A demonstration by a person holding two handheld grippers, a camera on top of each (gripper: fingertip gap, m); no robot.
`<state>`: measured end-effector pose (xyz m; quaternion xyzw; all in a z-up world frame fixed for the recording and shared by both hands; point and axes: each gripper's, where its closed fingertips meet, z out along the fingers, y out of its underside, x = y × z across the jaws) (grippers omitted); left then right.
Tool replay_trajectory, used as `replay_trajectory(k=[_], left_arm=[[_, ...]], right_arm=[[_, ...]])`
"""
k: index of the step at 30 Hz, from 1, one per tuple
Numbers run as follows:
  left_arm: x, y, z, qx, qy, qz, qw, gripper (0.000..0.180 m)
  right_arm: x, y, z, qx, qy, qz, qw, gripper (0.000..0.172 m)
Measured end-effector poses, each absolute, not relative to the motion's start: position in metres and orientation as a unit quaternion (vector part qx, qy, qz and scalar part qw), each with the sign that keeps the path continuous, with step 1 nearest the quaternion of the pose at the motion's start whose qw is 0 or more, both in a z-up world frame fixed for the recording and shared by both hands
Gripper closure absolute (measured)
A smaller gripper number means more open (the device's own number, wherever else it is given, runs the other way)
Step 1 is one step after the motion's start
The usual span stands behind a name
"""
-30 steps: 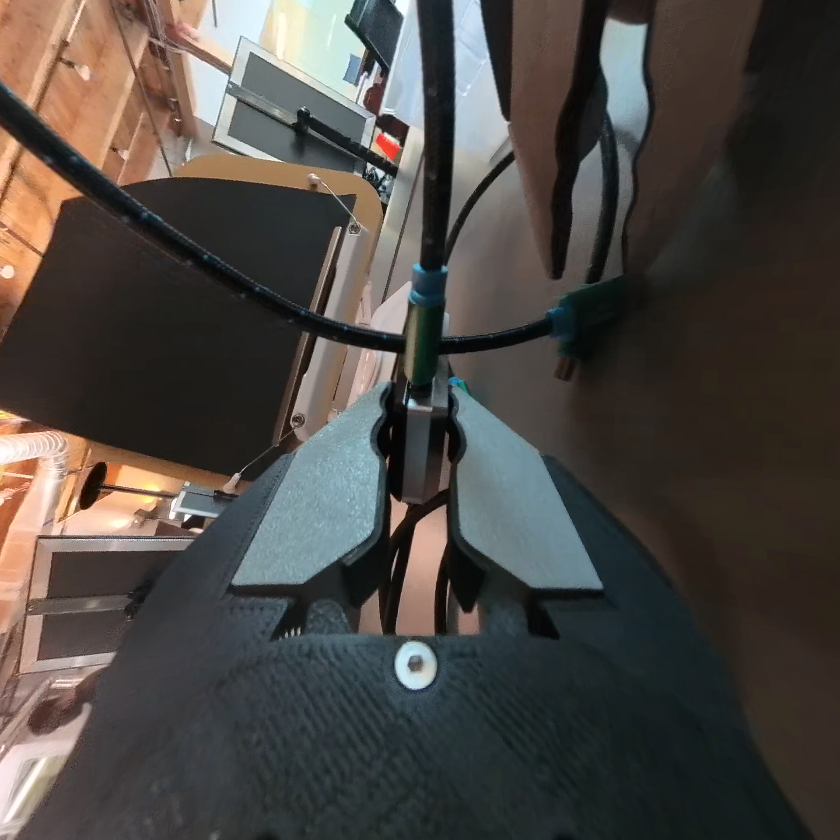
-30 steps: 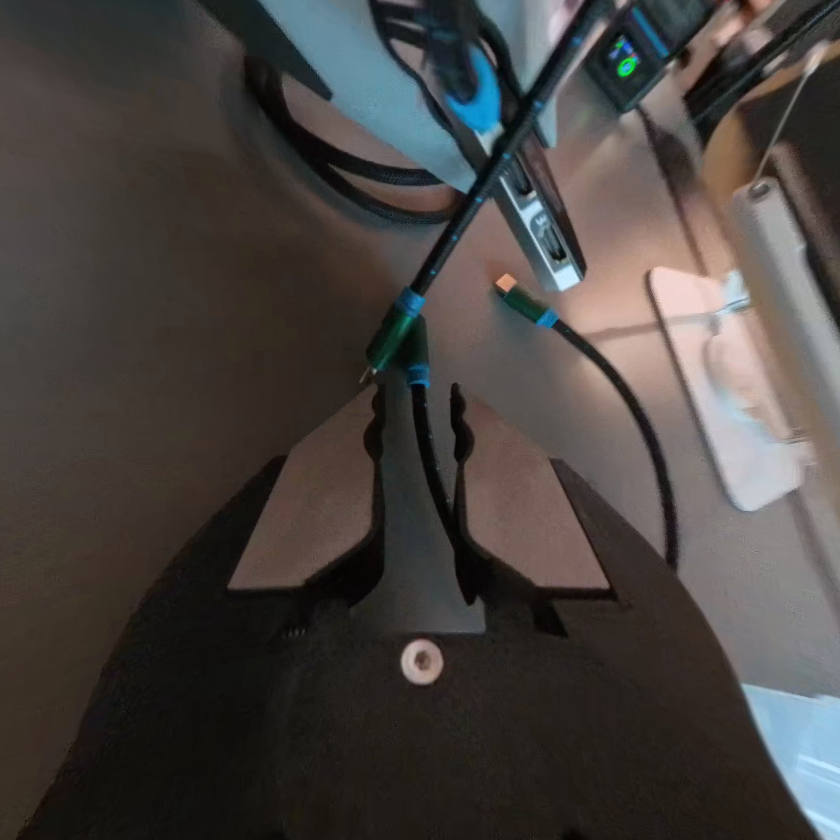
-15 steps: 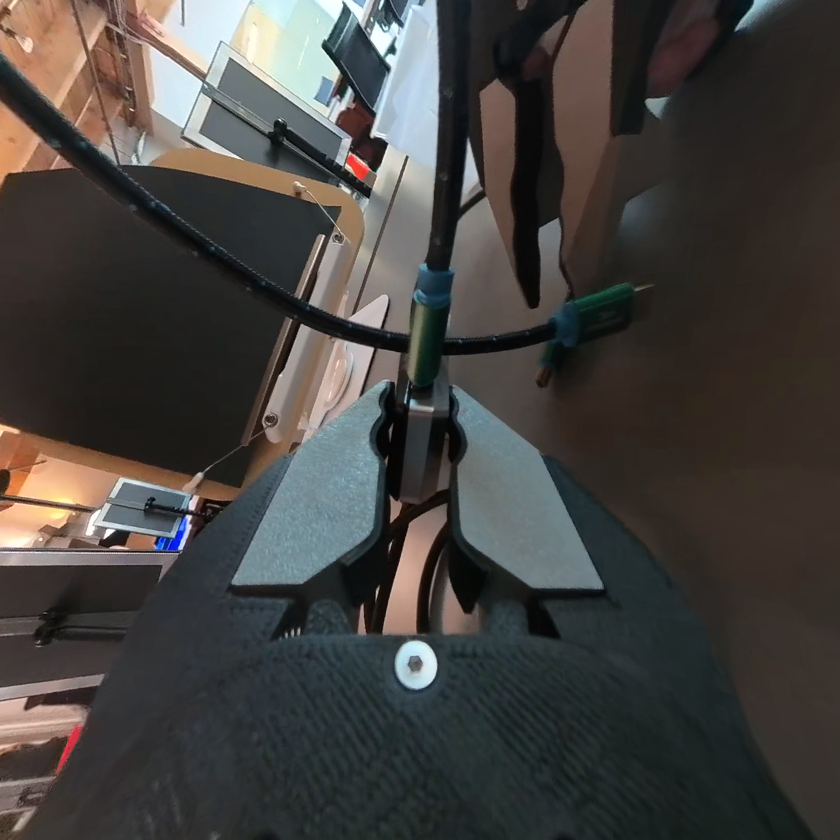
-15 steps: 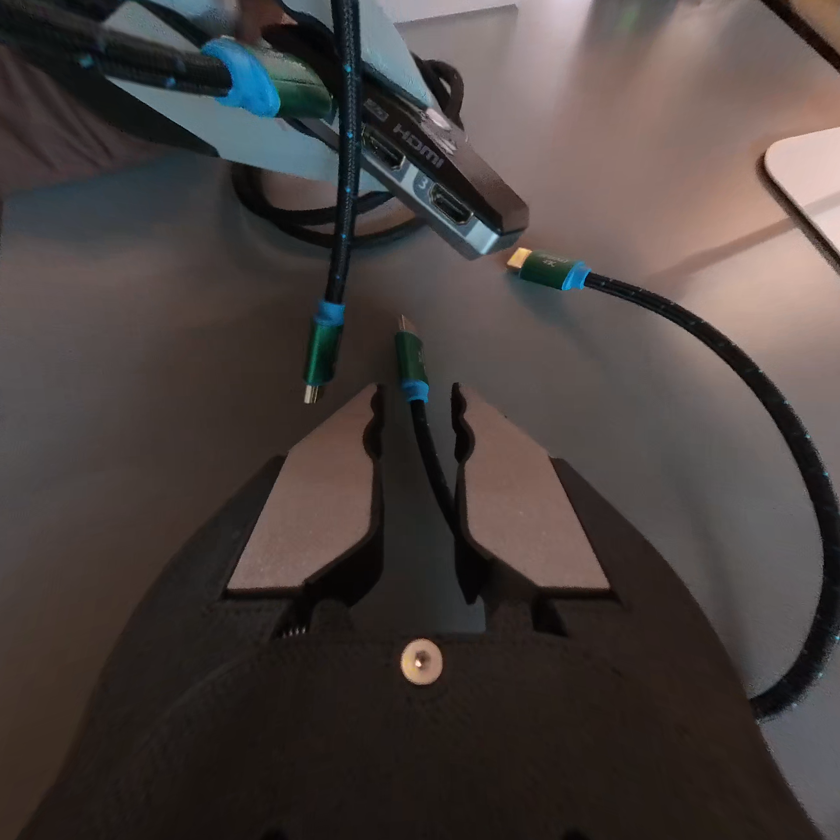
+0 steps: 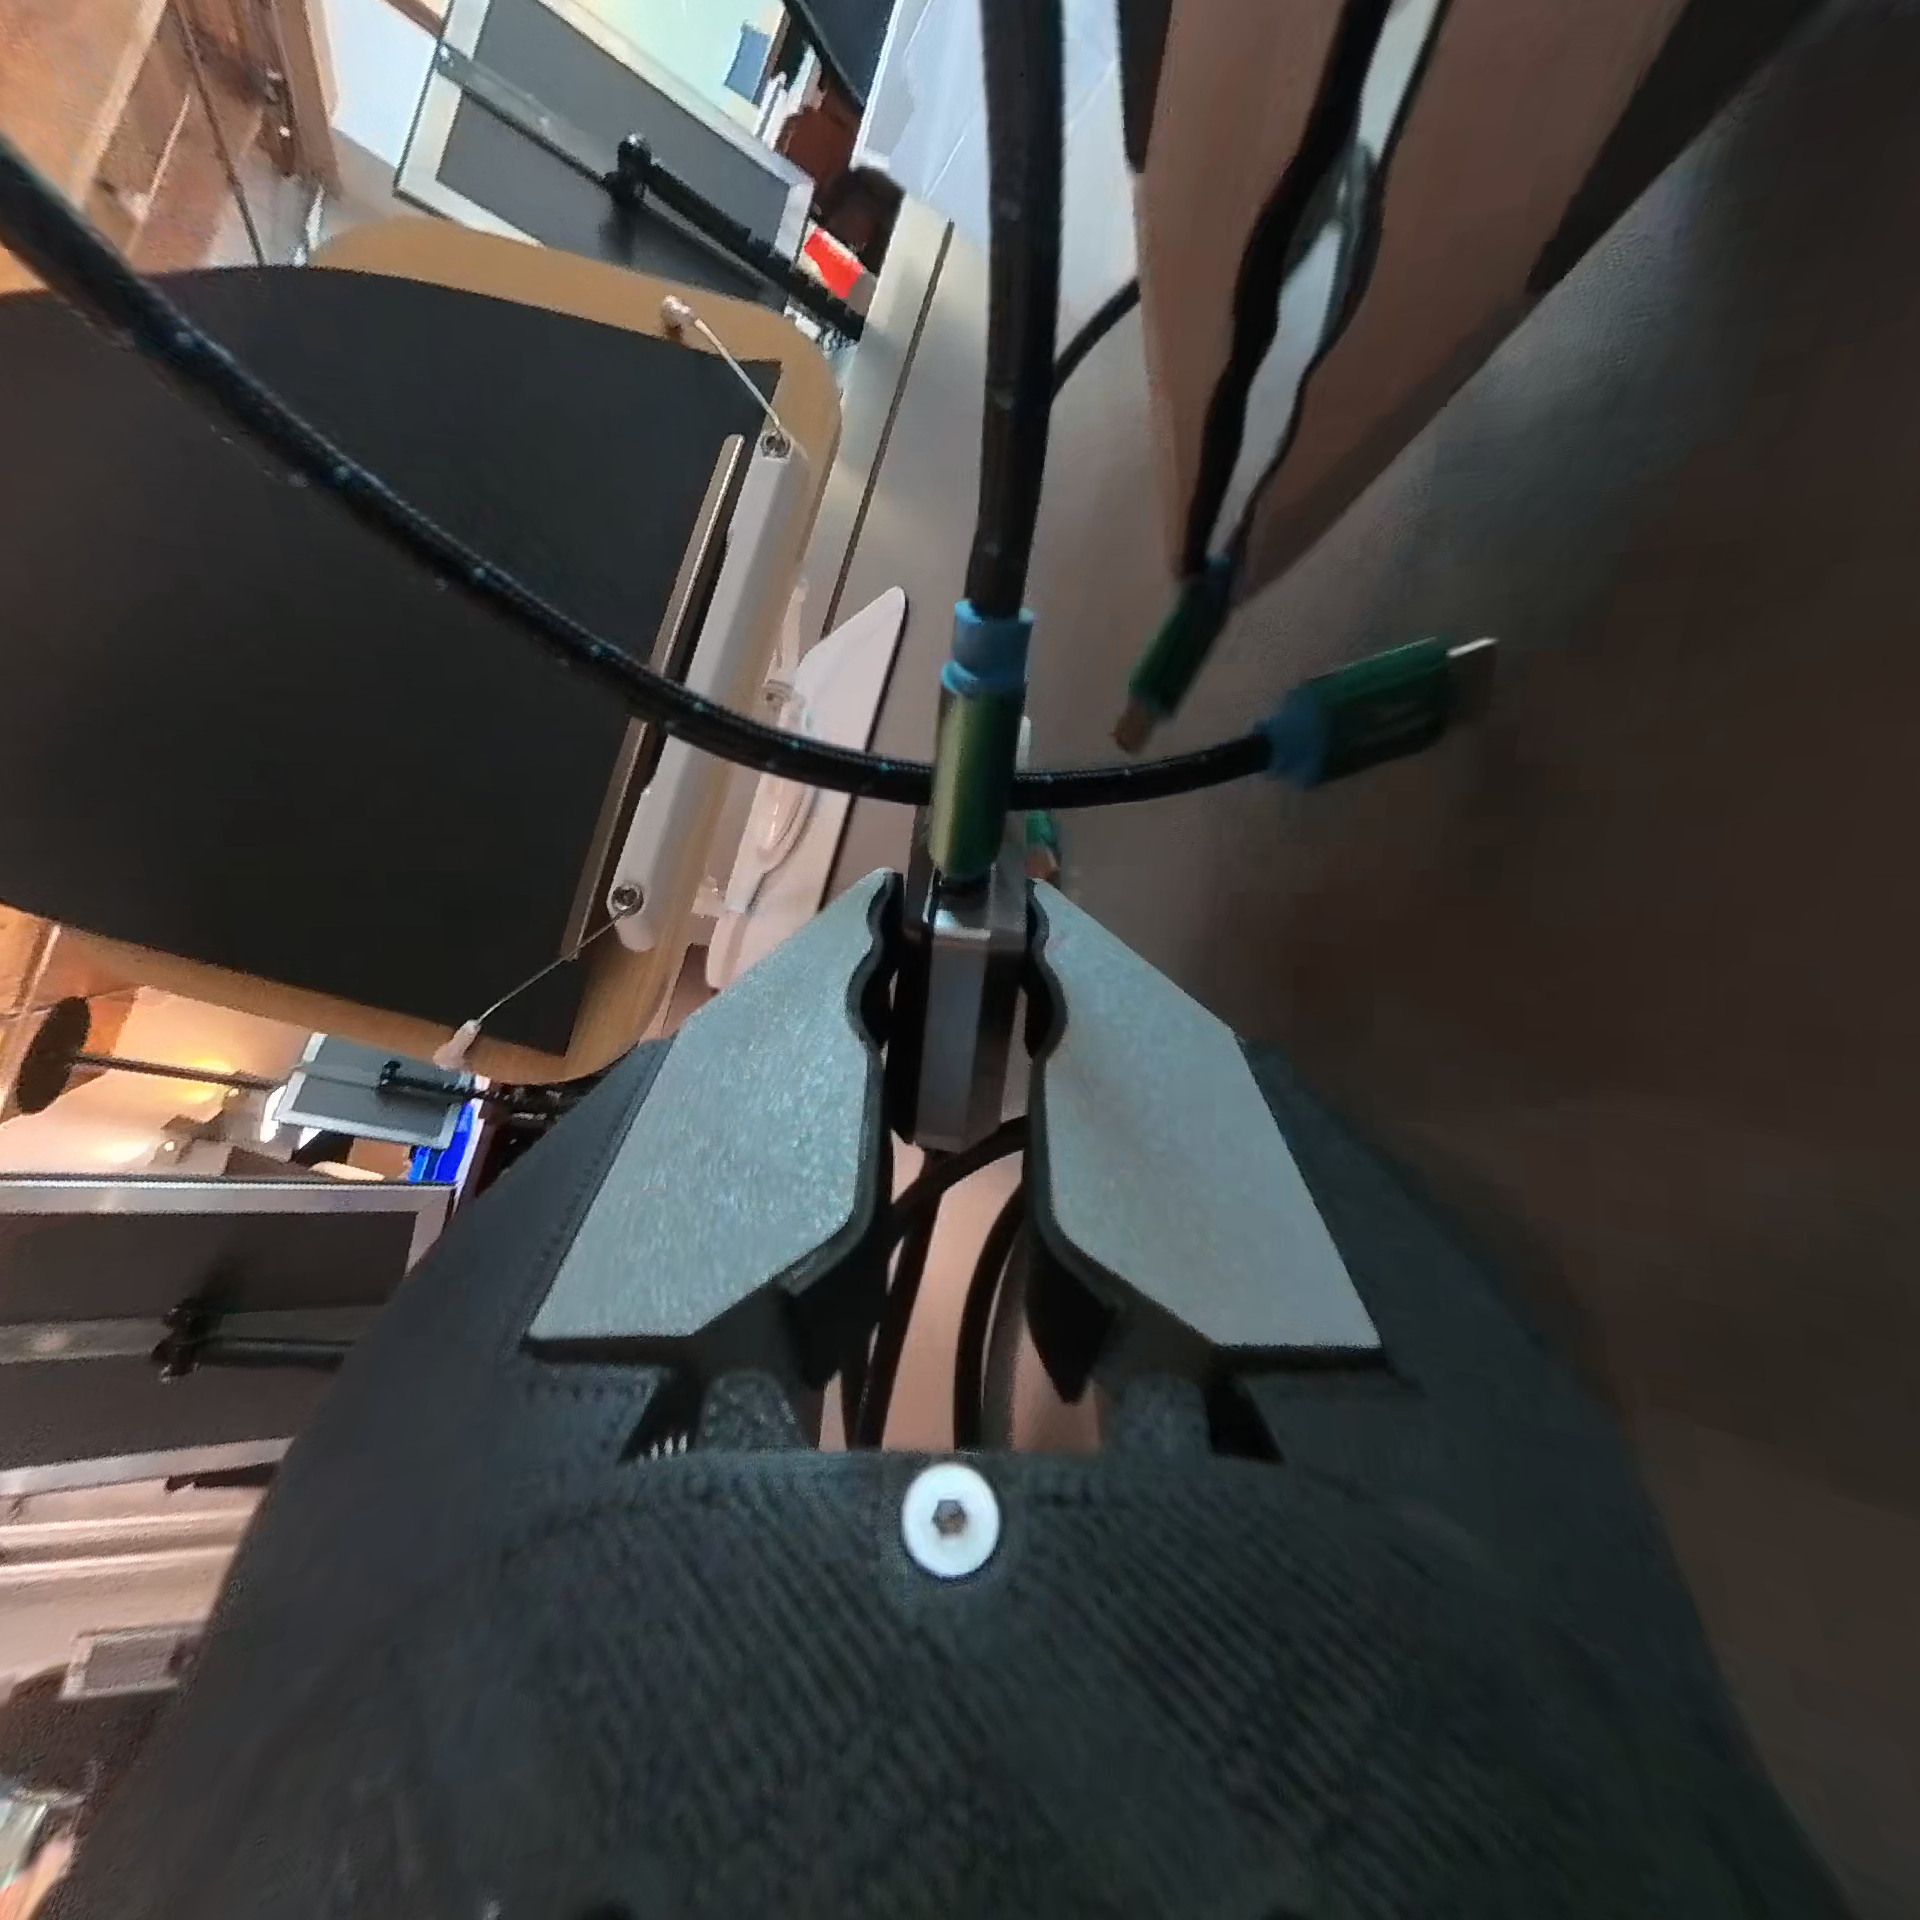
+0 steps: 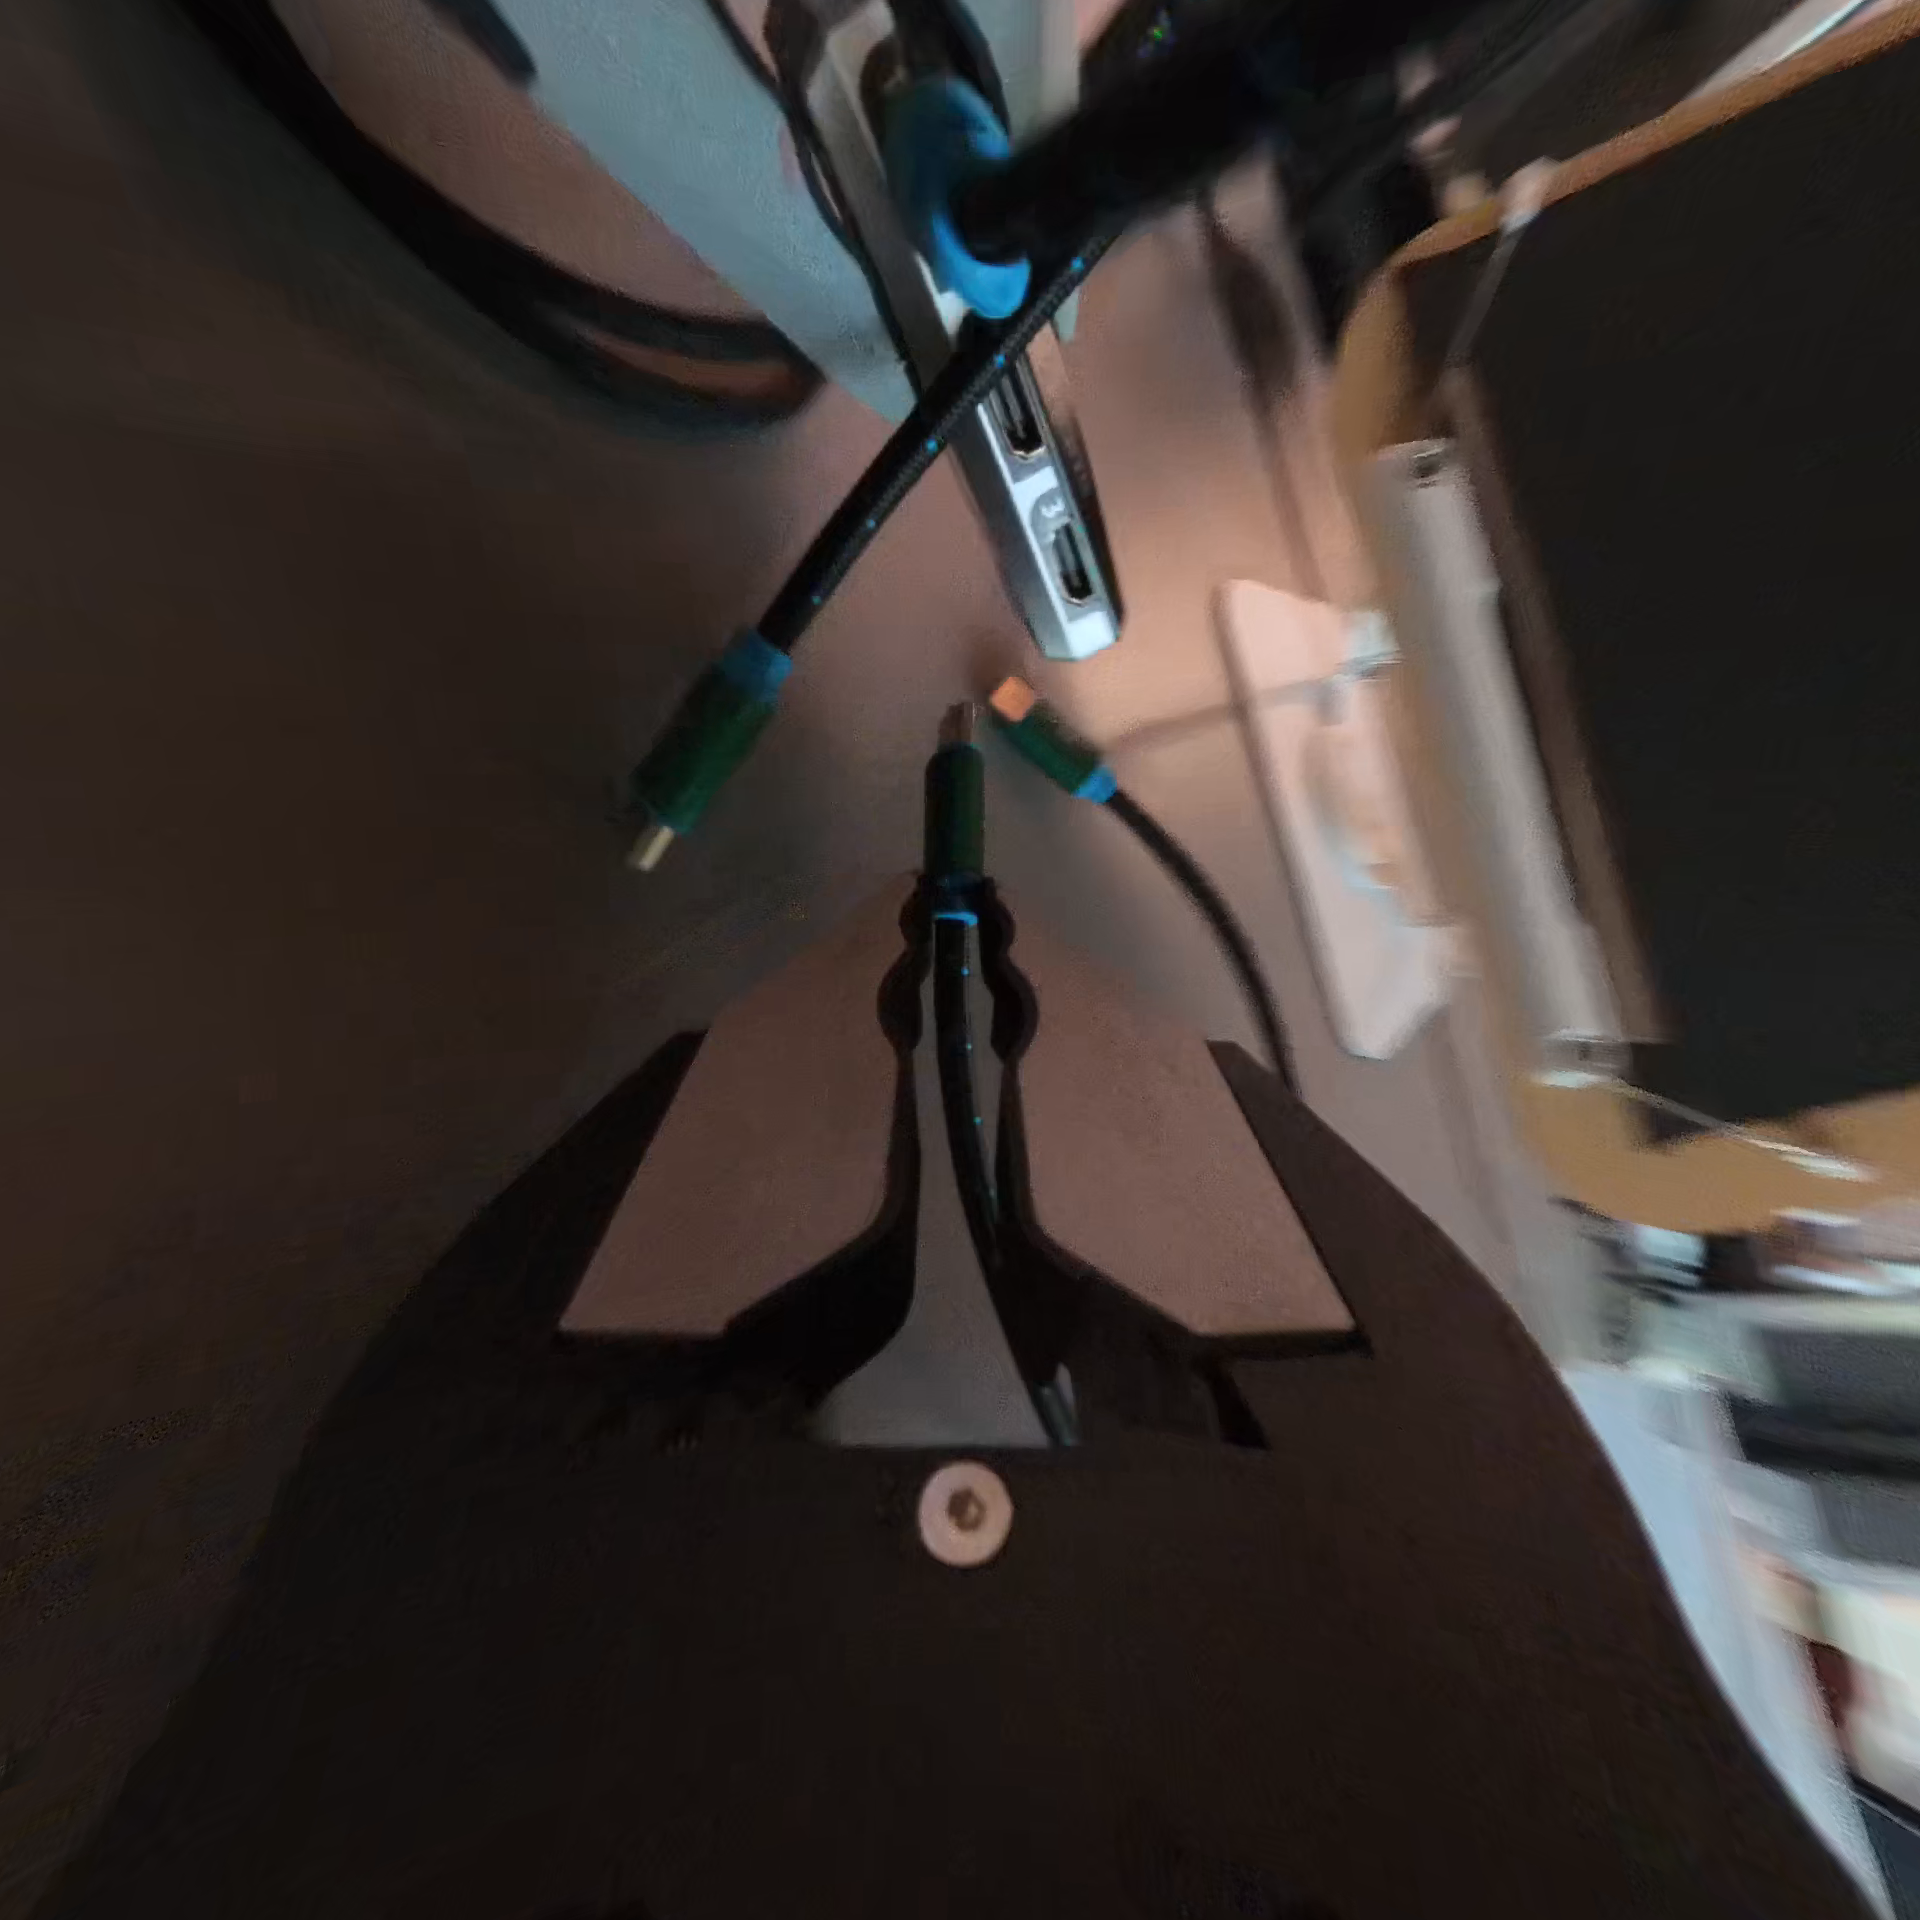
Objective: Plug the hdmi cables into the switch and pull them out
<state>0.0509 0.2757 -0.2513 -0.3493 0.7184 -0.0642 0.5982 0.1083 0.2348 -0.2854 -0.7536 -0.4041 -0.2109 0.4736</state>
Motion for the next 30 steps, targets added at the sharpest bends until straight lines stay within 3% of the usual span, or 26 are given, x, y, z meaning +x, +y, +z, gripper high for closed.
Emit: replay_trajectory(k=[6,12,24,26,30], left_arm=[[0.05,0.283,-0.251,-0.362,0.71,-0.052,0.602,0.161],[0.051,0.283,-0.252,-0.362,0.711,-0.053,0.6,0.161],[0.052,0.286,-0.253,-0.366,0.708,-0.049,0.602,0.161],[0.052,0.287,-0.252,-0.366,0.706,-0.047,0.605,0.161],[0.052,0.288,-0.251,-0.365,0.701,-0.037,0.612,0.161]], right_arm=[[0.101,0.236,-0.255,-0.604,-0.45,-0.474,0.455,0.167],[0.097,0.237,-0.248,-0.541,-0.459,-0.56,0.428,0.172],[0.135,0.242,-0.274,-0.81,-0.268,-0.151,0.499,0.172],[0.132,0.241,-0.272,-0.824,-0.234,-0.087,0.509,0.155],[0.12,0.237,-0.261,-0.826,-0.177,0.074,0.531,0.151]])
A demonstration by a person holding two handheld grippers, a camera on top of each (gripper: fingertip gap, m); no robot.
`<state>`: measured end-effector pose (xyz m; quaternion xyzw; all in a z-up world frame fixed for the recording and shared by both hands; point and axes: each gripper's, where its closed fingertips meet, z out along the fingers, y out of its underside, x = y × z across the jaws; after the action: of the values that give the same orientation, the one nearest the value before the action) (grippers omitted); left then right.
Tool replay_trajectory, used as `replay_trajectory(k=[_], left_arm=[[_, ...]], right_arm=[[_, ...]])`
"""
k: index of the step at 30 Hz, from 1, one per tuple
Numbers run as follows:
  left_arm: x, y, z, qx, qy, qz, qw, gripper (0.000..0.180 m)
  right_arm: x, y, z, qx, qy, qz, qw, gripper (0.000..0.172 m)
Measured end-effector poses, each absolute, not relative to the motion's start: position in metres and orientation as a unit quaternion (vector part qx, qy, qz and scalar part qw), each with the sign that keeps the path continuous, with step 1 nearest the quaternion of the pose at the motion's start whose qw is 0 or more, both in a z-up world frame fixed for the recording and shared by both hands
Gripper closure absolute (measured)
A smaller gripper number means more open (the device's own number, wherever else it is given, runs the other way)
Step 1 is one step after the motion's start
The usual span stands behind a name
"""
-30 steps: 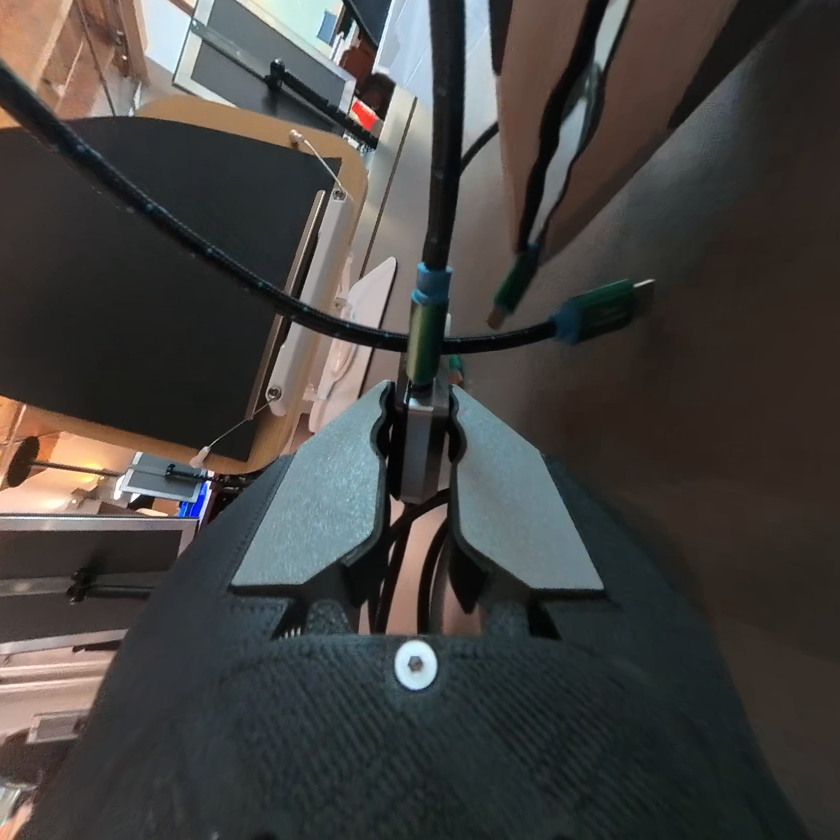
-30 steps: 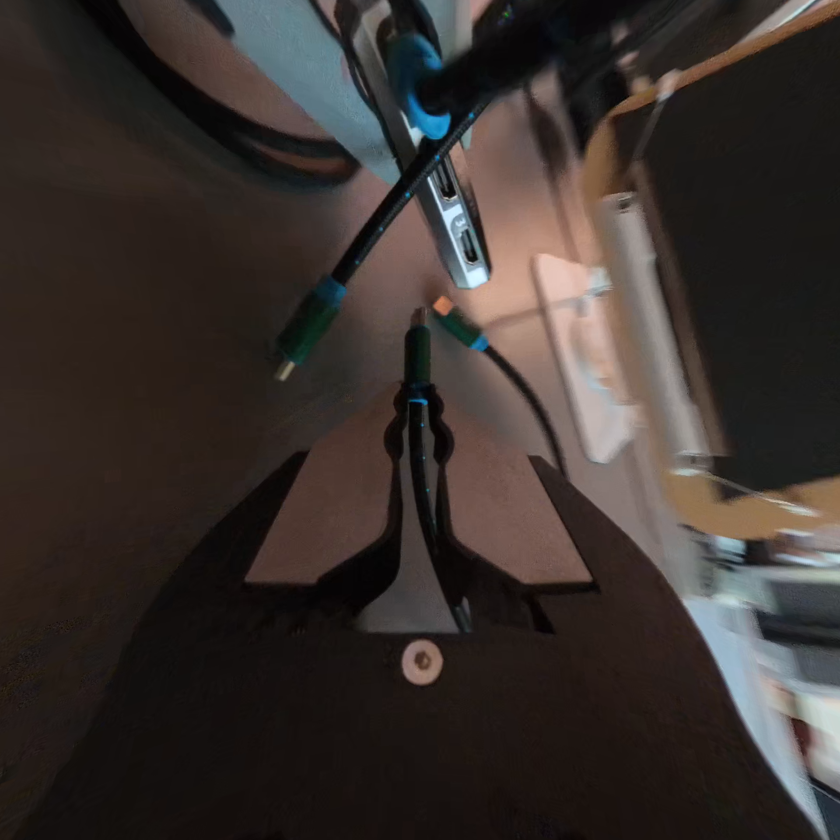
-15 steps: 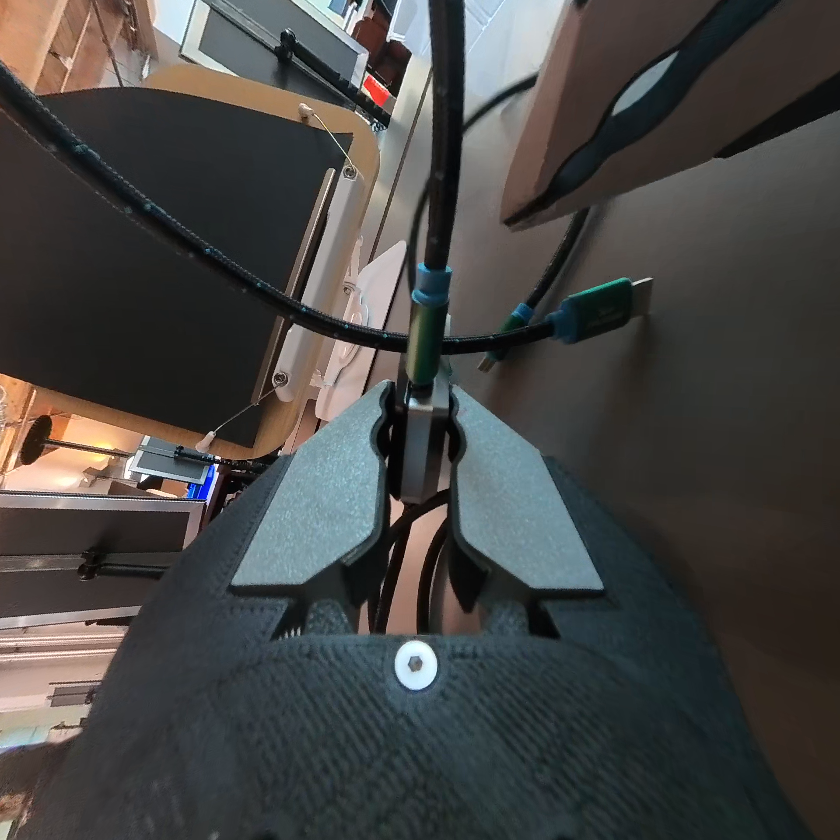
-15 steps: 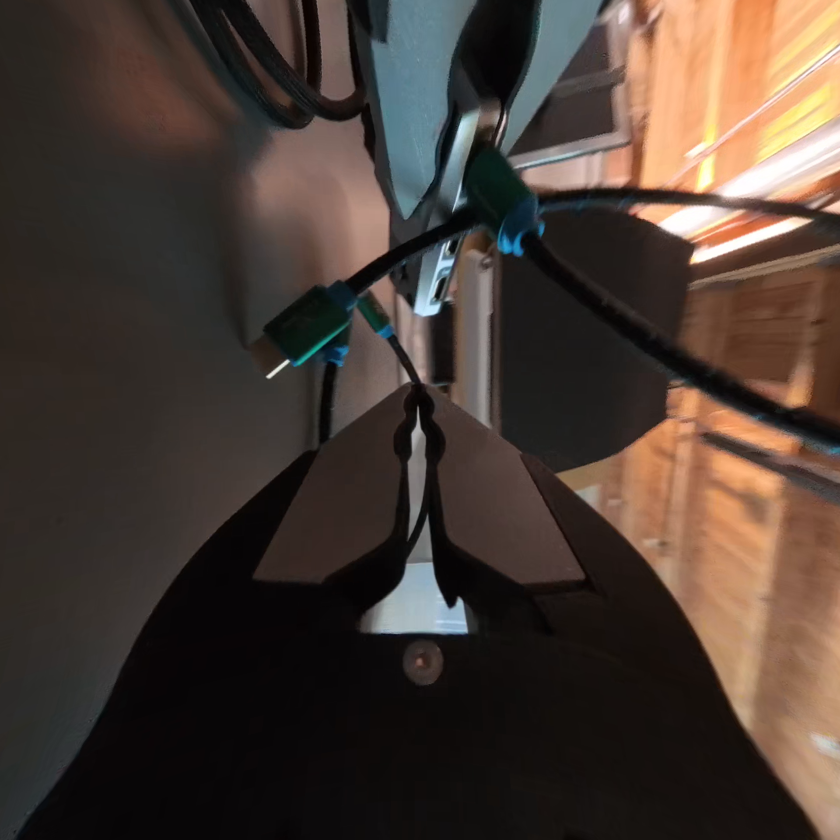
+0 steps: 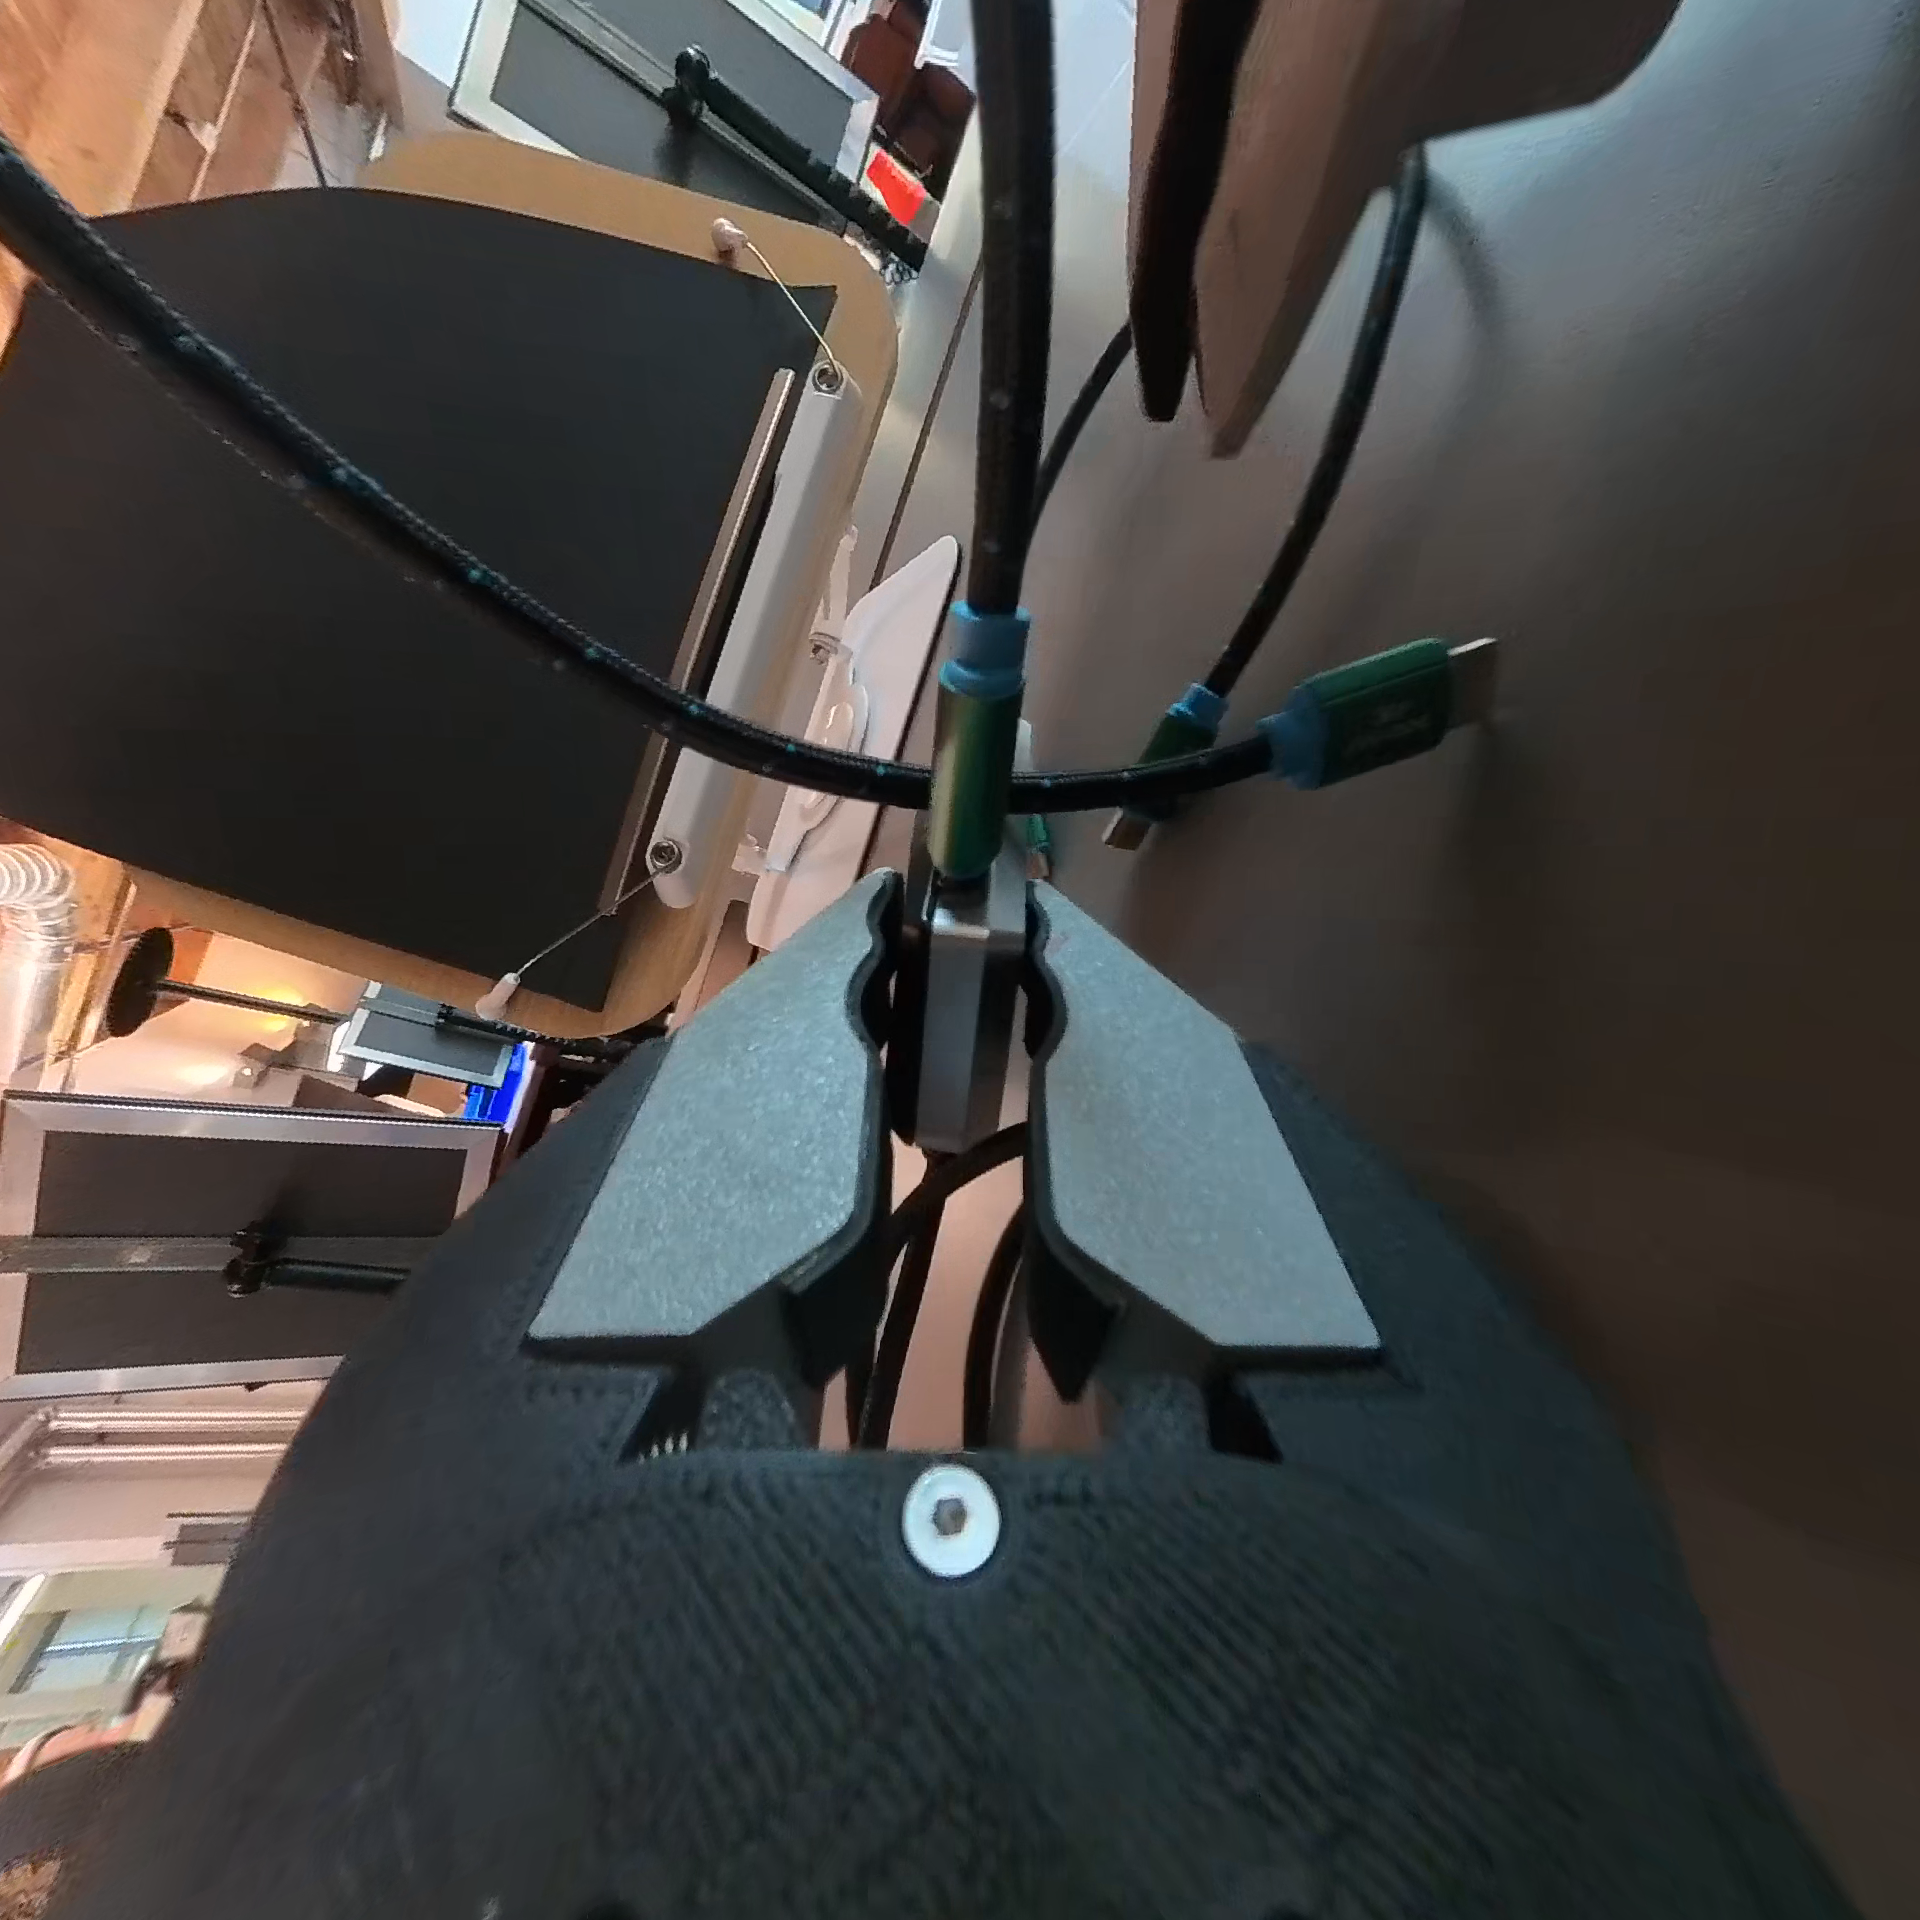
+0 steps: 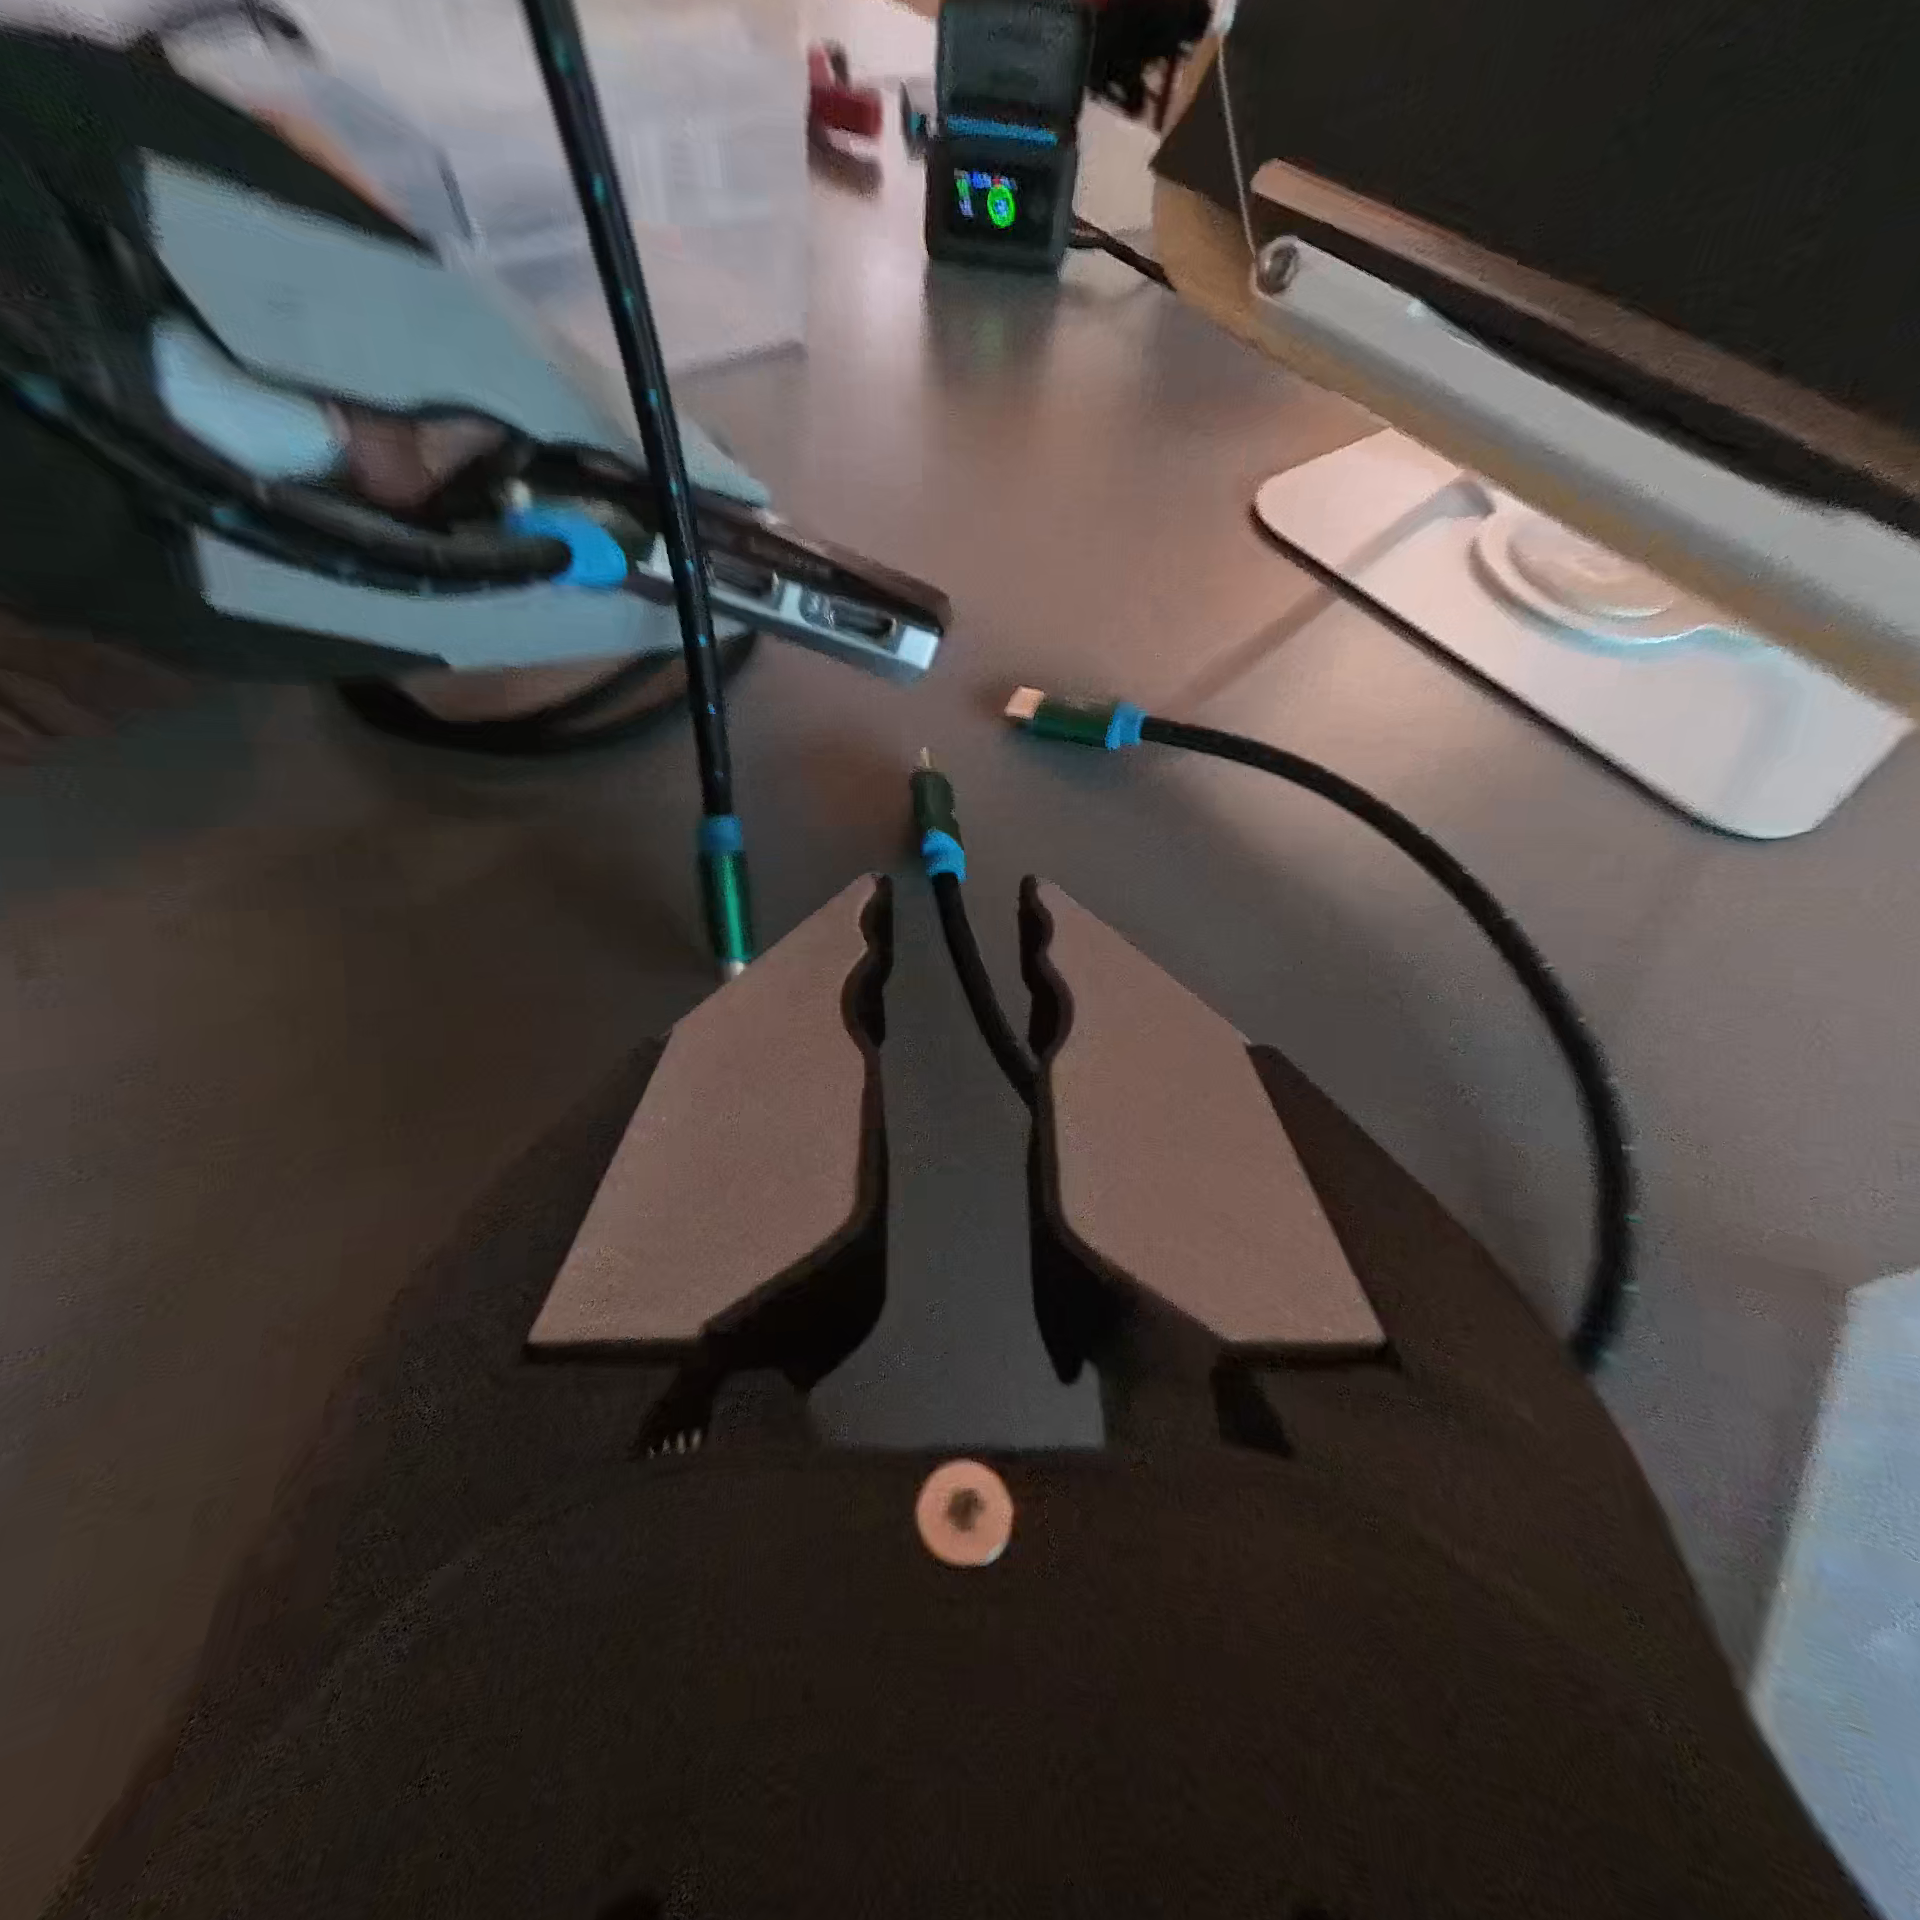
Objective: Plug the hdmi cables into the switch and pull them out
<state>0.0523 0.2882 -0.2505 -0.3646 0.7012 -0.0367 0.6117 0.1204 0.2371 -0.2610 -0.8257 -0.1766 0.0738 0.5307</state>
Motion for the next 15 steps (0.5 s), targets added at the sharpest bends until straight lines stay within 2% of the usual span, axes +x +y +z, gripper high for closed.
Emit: replay_trajectory(k=[4,8,11,15], left_arm=[[0.053,0.289,-0.25,-0.362,0.699,-0.028,0.616,0.161],[0.054,0.287,-0.249,-0.361,0.699,-0.035,0.617,0.161],[0.054,0.288,-0.249,-0.364,0.697,-0.039,0.617,0.161],[0.055,0.287,-0.249,-0.364,0.696,-0.038,0.618,0.161]], right_arm=[[0.123,0.235,-0.251,-0.81,-0.143,0.168,0.543,0.134],[0.137,0.245,-0.255,-0.821,-0.129,0.123,0.542,0.117],[0.133,0.255,-0.26,-0.833,-0.132,0.115,0.524,0.112],[0.123,0.265,-0.273,-0.854,-0.125,0.144,0.483,0.118]])
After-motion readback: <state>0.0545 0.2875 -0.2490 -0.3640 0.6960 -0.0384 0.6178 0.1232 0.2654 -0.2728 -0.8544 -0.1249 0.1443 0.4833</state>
